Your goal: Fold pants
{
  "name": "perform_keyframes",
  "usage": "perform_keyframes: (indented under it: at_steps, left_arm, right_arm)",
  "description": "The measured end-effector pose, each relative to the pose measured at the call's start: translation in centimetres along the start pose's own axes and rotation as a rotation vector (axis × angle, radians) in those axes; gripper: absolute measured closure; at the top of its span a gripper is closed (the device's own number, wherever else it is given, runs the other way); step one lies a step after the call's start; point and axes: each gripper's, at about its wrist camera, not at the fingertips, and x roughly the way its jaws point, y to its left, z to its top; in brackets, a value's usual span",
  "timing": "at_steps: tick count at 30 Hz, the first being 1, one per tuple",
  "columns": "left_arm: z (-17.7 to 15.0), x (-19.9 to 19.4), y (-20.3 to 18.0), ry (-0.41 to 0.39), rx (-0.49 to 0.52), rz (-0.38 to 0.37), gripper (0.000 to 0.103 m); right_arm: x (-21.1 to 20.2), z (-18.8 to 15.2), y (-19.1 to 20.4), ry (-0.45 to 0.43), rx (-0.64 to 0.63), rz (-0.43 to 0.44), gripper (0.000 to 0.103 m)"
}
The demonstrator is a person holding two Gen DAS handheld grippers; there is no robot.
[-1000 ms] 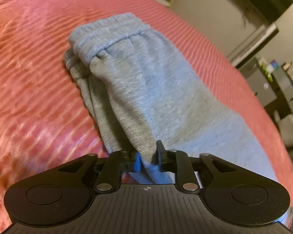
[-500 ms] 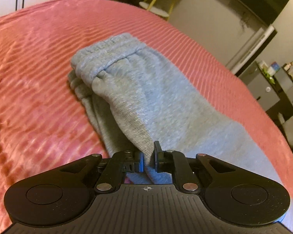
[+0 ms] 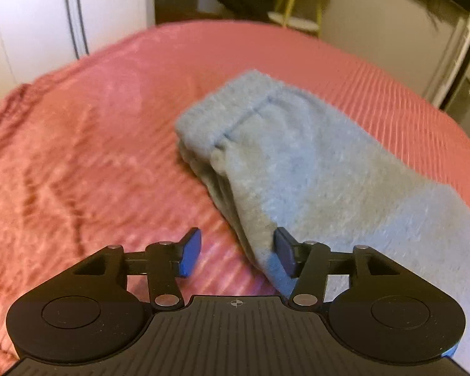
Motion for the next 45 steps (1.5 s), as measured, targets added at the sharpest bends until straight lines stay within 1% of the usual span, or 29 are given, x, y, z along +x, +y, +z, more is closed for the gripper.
perform_keyframes:
  at_steps: [1,4,5,6,7,8,10,11,13,15,16,17,18,19,21,22,23,24,26,28,30,32,37,38,39,40,42,44,45]
  left_arm:
    - [0.0,-0.8,-0.2,-0.027,0.009,-0.006,0.047]
    - [-0.4,-3.3,-1.7,-0.12,0.053,-0.045,0.044]
    - [-0.5,-4.0,-2.5,-0.14,0.065,-0.078,0.04]
    - [-0.7,-4.7,-3.3,-0.158,0.075,-0.132,0.034]
    - [-0.8,-5.0,-4.1,-0.167,0.084,-0.18,0.031]
    - [-1.1,-5.3,-5.1,-0.166,0.096,-0.229,0.025]
    - [-1.9,-5.1,-7.2,-0.143,0.119,-0.319,0.022]
    - [-2.4,-4.6,-8.4,-0.115,0.136,-0.349,0.022]
    - [-3.8,-3.3,-10.9,-0.041,0.165,-0.395,0.022]
    - [-5.4,-1.7,-13.2,0.024,0.197,-0.419,0.022]
    - [-6.1,-0.9,-14.0,0.045,0.212,-0.408,0.022]
    - [-6.8,-0.1,-14.7,0.067,0.232,-0.385,0.023]
    - [-7.4,0.8,-15.3,0.092,0.263,-0.344,0.025]
    - [-7.6,1.0,-15.8,0.09,0.293,-0.309,0.025]
    - [-7.6,0.8,-16.1,0.04,0.331,-0.283,0.024]
    - [-7.5,0.8,-16.0,0.03,0.331,-0.273,0.024]
    - [-7.4,1.1,-15.7,0.033,0.315,-0.267,0.024]
    - [-7.4,1.2,-15.5,0.042,0.291,-0.272,0.023]
    - [-7.3,1.6,-15.1,0.051,0.244,-0.282,0.023]
    - [-7.2,1.9,-15.0,0.048,0.242,-0.282,0.022]
    - [-7.4,2.0,-15.0,0.041,0.255,-0.276,0.022]
    - [-7.7,1.5,-15.2,0.035,0.269,-0.27,0.021]
    - [-7.9,0.9,-15.5,0.037,0.265,-0.272,0.021]
    - [-7.9,0.9,-15.5,0.038,0.259,-0.274,0.021]
    - [-7.9,0.9,-15.4,0.04,0.252,-0.277,0.021]
    - [-7.9,1.0,-15.3,0.041,0.248,-0.278,0.021]
    - [-7.9,1.0,-15.3,0.042,0.248,-0.277,0.02]
    - [-7.9,1.0,-15.4,0.04,0.254,-0.274,0.02]
    - [-8.0,1.0,-15.5,0.039,0.257,-0.272,0.02]
  right_arm:
    - [-0.2,0.0,-0.6,0.003,0.022,0.004,0.081]
    - [-0.4,0.0,-2.3,0.023,0.093,0.005,0.07]
    - [-0.4,-0.1,-3.0,0.031,0.13,0.034,0.069]
    - [-0.3,-0.3,-3.5,0.045,0.163,0.071,0.069]
    - [0.0,-0.3,-4.0,0.066,0.203,0.111,0.069]
    - [0.3,-0.4,-4.5,0.089,0.245,0.148,0.069]
    - [0.7,-0.8,-5.4,0.11,0.324,0.185,0.069]
    - [1.0,-0.9,-5.8,0.11,0.354,0.207,0.069]
    - [1.5,-0.9,-6.3,0.12,0.388,0.236,0.069]
    - [2.0,-0.7,-6.5,0.126,0.397,0.255,0.068]
    - [2.1,-0.6,-6.5,0.129,0.398,0.267,0.067]
    - [2.5,-0.2,-6.4,0.138,0.396,0.284,0.064]
    - [2.7,0.1,-6.3,0.145,0.391,0.29,0.063]
    - [3.0,0.4,-6.1,0.146,0.385,0.295,0.063]
    - [3.2,0.7,-5.8,0.142,0.358,0.304,0.063]
    - [3.1,0.7,-5.7,0.133,0.342,0.31,0.068]
    - [2.8,0.7,-5.6,0.121,0.327,0.331,0.086]
    - [2.6,0.6,-5.6,0.11,0.319,0.352,0.092]
    - [2.3,0.5,-5.6,0.079,0.311,0.377,0.092]
    - [2.3,0.4,-5.6,0.069,0.318,0.385,0.09]
    - [2.6,0.4,-5.6,0.078,0.332,0.389,0.084]
    - [2.9,0.5,-5.5,0.086,0.327,0.386,0.082]
    - [4.0,0.7,-5.6,0.12,0.365,0.382,0.082]
    - [3.9,0.8,-5.6,0.12,0.36,0.38,0.083]
    - [3.5,0.9,-5.4,0.104,0.341,0.378,0.091]
    - [3.0,0.9,-5.1,0.079,0.312,0.382,0.093]
    - [2.1,1.2,-4.3,0.046,0.25,0.376,0.093]
    - [1.3,1.7,-2.9,0.041,0.166,0.309,0.094]
    - [0.7,1.9,-2.1,0.024,0.128,0.294,0.094]
